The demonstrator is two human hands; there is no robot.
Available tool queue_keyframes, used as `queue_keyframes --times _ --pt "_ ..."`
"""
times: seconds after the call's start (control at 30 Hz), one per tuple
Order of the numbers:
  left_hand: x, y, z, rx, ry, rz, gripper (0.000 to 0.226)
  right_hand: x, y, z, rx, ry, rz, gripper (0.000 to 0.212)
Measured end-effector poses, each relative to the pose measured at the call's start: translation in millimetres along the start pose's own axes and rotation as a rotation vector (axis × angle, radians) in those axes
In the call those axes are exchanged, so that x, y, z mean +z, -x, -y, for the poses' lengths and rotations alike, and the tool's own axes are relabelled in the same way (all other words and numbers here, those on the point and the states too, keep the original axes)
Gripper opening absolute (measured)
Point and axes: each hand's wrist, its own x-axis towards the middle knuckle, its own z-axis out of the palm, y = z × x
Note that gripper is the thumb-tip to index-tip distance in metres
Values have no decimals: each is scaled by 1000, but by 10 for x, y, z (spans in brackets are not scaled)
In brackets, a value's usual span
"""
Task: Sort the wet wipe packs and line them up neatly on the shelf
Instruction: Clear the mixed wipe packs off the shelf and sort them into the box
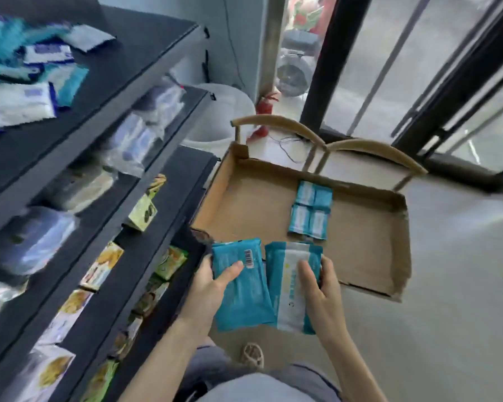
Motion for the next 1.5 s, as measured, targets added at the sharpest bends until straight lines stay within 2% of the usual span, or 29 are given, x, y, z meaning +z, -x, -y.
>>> queue_keyframes --times 0.2,0.47,0.8,1.0,1.33,1.43,1.5 --pt "802 -494 64 -120 -70 121 27 -616 -328 -53 98 -61 -149 24" --pt "1628 -1718 129 -234 -190 223 27 -1096 -1421 -363 258 -21 -291 34" --pt "2161 -3362 551 -373 -299 74 36 -1357 -2993 -1103 485 30 -291 35" --pt "2365 -4192 1057 -354 -401 5 31 -1426 -3743 -1843 557 82 -275 32" --pt "2454 -5149 1952 -334 -398 -116 32 -1556 -4601 -2952 530 301 -224 33" --pt "2436 -5340 2156 -243 -532 -126 30 -1529 -4728 -3128 487 436 -225 38" --pt "2444 -5397 2288 -209 -664 -146 41 -1513 -4774 -3271 470 575 -210 50"
